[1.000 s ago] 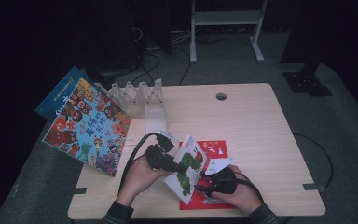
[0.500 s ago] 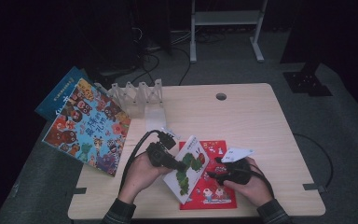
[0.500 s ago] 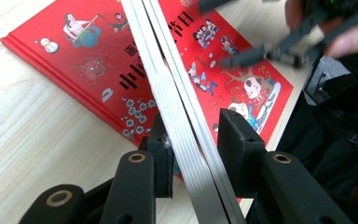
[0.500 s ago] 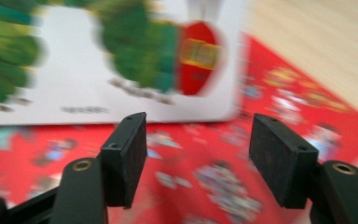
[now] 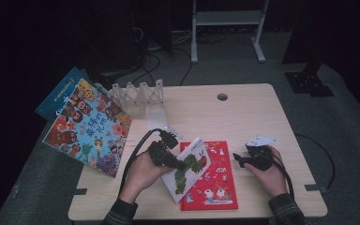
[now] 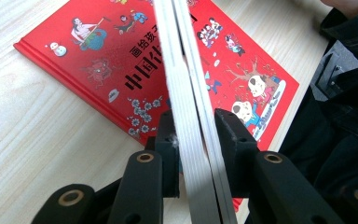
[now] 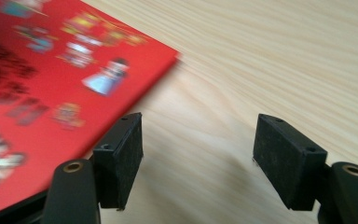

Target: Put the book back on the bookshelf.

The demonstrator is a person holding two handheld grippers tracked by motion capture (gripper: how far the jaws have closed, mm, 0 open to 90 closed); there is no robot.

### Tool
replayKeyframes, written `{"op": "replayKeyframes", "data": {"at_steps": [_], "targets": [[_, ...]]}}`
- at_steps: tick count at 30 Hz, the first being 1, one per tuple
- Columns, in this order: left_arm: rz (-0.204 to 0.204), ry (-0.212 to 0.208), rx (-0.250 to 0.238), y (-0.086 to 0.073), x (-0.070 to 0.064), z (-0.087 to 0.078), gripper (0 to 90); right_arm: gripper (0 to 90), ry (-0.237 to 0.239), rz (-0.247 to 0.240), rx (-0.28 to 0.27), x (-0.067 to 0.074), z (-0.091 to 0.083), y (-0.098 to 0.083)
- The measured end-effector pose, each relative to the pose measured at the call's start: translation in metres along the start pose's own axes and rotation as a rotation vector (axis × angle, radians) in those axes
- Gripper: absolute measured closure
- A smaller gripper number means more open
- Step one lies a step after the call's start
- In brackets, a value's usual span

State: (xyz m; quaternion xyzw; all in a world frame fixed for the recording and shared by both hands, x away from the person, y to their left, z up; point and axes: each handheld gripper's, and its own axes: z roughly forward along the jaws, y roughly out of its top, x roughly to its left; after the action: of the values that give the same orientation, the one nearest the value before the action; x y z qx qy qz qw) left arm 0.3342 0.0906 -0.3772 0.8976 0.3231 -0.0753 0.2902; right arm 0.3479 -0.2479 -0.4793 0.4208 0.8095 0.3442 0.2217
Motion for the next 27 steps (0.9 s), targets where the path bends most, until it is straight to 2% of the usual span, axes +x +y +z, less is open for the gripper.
{"op": "replayKeyframes", "data": {"at_steps": [3, 7, 11, 13, 14, 18, 27], "targets": [[0.009, -0.003, 0.001, 0.0, -0.002, -0.001, 74.7, 31.0, -0.039, 0.012, 0.015, -0.005, 0.003, -0.003], [0.028, -0.004, 0.006, 0.0, -0.007, -0.001, 76.5, 29.9, -0.059, 0.043, -0.005, -0.011, 0.005, -0.005], [0.041, 0.005, 0.015, -0.001, -0.009, -0.002, 76.8, 25.7, -0.047, 0.079, 0.005, -0.015, 0.005, -0.006], [0.041, 0.01, 0.01, -0.001, -0.009, -0.003, 76.8, 20.6, -0.031, 0.117, 0.018, -0.018, 0.006, -0.006], [0.043, 0.014, 0.008, -0.002, -0.009, -0.005, 76.8, 17.7, -0.034, 0.12, 0.024, -0.018, 0.007, -0.006], [0.038, 0.024, -0.011, -0.004, -0.008, -0.011, 76.8, 16.1, -0.037, 0.121, 0.03, -0.018, 0.007, -0.006], [0.017, 0.097, -0.041, -0.013, 0.001, -0.031, 76.8, 16.1, -0.038, 0.12, 0.03, -0.018, 0.007, -0.006]]}}
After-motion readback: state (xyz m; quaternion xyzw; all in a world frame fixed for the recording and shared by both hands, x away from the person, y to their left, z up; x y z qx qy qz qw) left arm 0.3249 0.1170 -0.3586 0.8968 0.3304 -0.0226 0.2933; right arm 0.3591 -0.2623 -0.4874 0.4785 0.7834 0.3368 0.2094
